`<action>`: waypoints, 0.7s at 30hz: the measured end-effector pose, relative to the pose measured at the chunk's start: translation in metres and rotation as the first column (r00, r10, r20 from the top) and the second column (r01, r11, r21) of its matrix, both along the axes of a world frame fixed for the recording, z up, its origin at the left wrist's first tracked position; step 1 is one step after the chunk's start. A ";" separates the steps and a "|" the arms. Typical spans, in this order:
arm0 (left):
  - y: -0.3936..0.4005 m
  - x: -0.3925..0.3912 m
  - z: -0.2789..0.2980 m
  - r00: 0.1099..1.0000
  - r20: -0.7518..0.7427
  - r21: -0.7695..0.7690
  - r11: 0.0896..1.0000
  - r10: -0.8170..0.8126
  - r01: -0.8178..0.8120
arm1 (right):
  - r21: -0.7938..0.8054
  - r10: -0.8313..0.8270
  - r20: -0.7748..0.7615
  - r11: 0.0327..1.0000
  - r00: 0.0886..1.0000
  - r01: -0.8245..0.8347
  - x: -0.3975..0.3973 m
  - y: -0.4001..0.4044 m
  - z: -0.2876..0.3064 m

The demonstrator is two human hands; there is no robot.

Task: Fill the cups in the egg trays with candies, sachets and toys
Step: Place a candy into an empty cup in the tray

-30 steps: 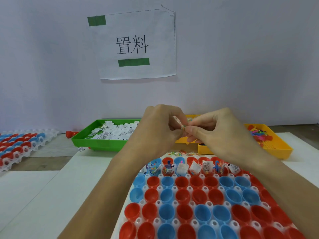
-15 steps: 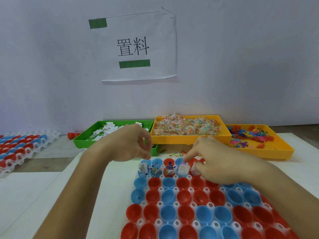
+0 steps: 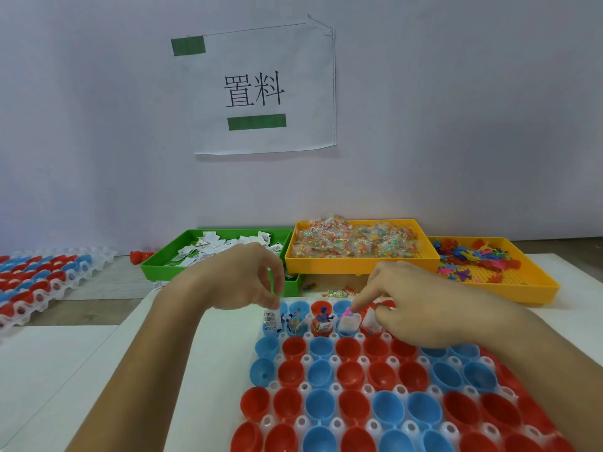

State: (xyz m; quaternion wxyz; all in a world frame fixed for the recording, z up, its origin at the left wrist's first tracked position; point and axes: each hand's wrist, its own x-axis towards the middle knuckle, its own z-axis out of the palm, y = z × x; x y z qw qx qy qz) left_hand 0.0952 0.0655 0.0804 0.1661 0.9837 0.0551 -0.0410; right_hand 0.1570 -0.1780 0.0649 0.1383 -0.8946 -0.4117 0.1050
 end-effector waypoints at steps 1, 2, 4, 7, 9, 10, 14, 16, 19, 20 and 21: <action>0.002 0.000 -0.001 1.000 -0.020 0.010 1.000 0.001 -0.001 | 0.024 0.005 0.009 1.000 1.000 -0.006 0.001 0.000 0.001; 0.004 0.000 -0.002 0.999 -0.042 0.020 1.000 0.000 0.001 | 0.043 0.010 0.016 0.999 1.000 -0.011 0.001 -0.001 0.001; 0.006 0.000 -0.004 0.996 -0.086 0.036 0.999 -0.004 0.007 | 0.069 0.015 0.033 0.997 0.999 -0.017 0.004 -0.001 0.002; 0.006 0.002 -0.009 0.992 -0.122 0.029 0.999 -0.017 0.021 | 0.094 0.021 0.064 0.995 0.998 -0.027 0.006 -0.002 0.001; 0.006 0.003 -0.013 0.993 -0.119 0.021 1.000 -0.020 0.023 | 0.103 0.024 0.074 0.994 0.997 -0.031 0.006 -0.003 0.002; 0.006 0.004 -0.015 0.993 -0.114 0.019 1.000 -0.020 0.022 | 0.105 0.023 0.074 0.994 0.997 -0.031 0.006 -0.003 0.003; 0.006 0.008 -0.019 0.995 -0.095 0.001 1.000 -0.016 0.016 | 0.128 0.024 0.082 0.991 0.996 -0.034 0.007 -0.003 0.003; 0.006 0.008 -0.020 0.994 -0.107 0.005 1.000 -0.010 0.011 | 0.145 0.025 0.080 0.989 0.997 -0.036 0.008 -0.004 0.003; 0.006 0.008 -0.022 0.992 -0.124 0.013 1.000 0.010 -0.009 | 0.160 0.023 0.070 0.987 0.997 -0.034 0.010 -0.004 0.003; 0.006 0.008 -0.023 0.992 -0.124 0.014 1.000 0.020 -0.018 | 0.162 0.022 0.068 0.986 0.997 -0.033 0.010 -0.005 0.003; 0.006 0.008 -0.023 0.992 -0.122 0.013 1.000 0.029 -0.027 | 0.164 0.021 0.066 0.986 0.998 -0.031 0.010 -0.005 0.003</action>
